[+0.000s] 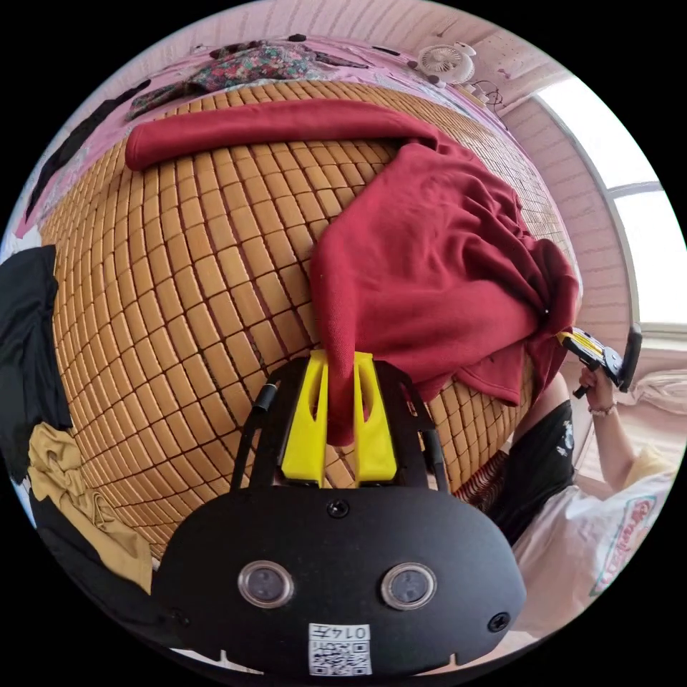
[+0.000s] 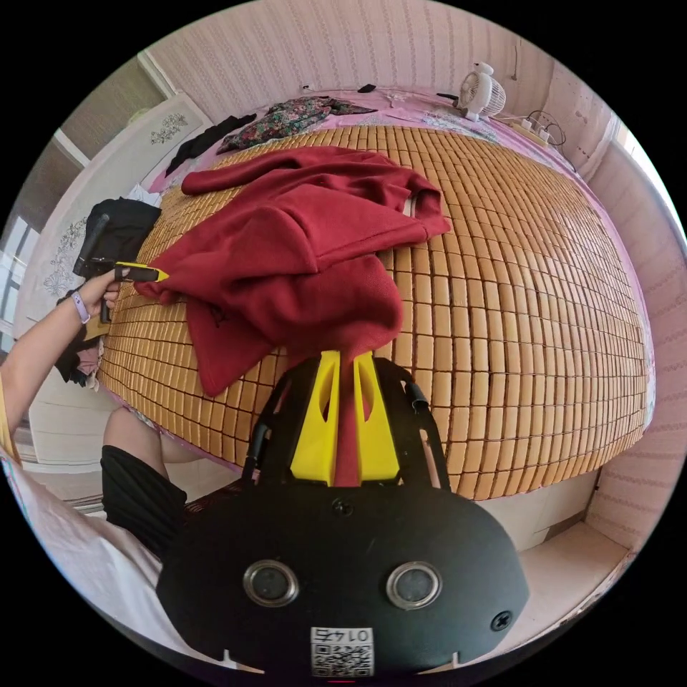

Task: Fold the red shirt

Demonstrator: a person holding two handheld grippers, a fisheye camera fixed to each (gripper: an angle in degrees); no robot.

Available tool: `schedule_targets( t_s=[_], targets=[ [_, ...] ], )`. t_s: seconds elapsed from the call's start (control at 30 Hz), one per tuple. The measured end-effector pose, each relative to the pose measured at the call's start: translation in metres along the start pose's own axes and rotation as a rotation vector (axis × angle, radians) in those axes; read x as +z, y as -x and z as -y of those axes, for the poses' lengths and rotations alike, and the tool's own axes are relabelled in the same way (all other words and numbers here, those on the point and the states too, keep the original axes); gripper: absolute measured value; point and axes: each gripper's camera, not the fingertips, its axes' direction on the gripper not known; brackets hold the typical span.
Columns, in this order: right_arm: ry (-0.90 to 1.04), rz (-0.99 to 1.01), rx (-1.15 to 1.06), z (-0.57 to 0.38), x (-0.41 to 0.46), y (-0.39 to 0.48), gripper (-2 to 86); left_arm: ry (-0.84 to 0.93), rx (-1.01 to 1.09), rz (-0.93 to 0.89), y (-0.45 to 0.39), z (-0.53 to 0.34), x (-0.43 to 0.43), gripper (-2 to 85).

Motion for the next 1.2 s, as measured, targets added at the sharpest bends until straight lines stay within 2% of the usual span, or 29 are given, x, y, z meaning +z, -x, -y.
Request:
schedule_targets(
  t_s=[0.13,0.2,0.27,0.33,0.4,0.47,0.53,0.6,0.7,0.8,0.9,1.0,1.07,1.13,1.2],
  targets=[
    [-0.292,0.015,-0.065,0.082,-0.111,-0.031,3.3,-0.101,-0.015,-0.136,0.006,-0.04,-0.026,4.4],
    [-0.302,-0.052,-0.171,0.121,-0.13,-0.033,3.9,-0.201,0.028,-0.276,-0.013,-0.086,-0.046,4.1],
    [-0.255,-0.176,-0.223,0.152,-0.114,-0.041,4.6,-0.233,0.086,-0.3,-0.042,-0.121,-0.054,3.9],
    [-0.11,-0.235,-0.048,0.166,-0.067,-0.065,5.4,-0.275,0.084,-0.337,-0.065,-0.152,-0.053,4.0],
    [-0.071,-0.141,0.035,0.141,-0.042,-0.066,6.1,-0.331,-0.003,-0.473,-0.07,-0.182,-0.041,4.1],
    [-0.115,0.012,0.03,0.091,-0.022,-0.051,7.7,-0.363,-0.078,-0.493,-0.066,-0.197,-0.03,4.2],
    [-0.005,0.135,0.032,0.019,0.017,-0.021,9.8,-0.366,-0.134,-0.491,-0.061,-0.207,-0.023,4.3],
    [0.067,0.161,0.006,-0.026,0.039,0.006,11.4,-0.386,-0.173,-0.531,-0.054,-0.217,-0.02,4.4],
    [0.146,0.083,-0.059,-0.068,0.058,0.038,14.1,-0.396,-0.188,-0.549,-0.049,-0.229,-0.023,4.7],
    [0.134,-0.021,-0.084,-0.084,0.052,0.046,10.0,-0.328,-0.222,-0.512,-0.049,-0.241,-0.017,4.9],
    [0.173,0.122,-0.099,-0.086,0.034,0.034,5.9,-0.255,-0.217,-0.467,-0.059,-0.255,-0.008,4.9],
    [-0.007,0.457,0.062,-0.09,-0.023,-0.016,1.8,-0.346,-0.234,-0.493,-0.064,-0.278,-0.032,4.3],
    [-0.196,0.497,0.112,-0.094,-0.074,-0.042,1.7,-0.444,-0.187,-0.499,-0.075,-0.282,-0.069,4.0],
    [-0.488,0.491,0.112,-0.097,-0.155,-0.067,1.5,-0.534,-0.056,-0.443,-0.101,-0.277,-0.12,3.7],
    [-0.692,0.545,0.074,-0.101,-0.22,-0.078,1.4,-0.685,0.119,-0.366,-0.144,-0.277,-0.199,3.4]
  ],
)
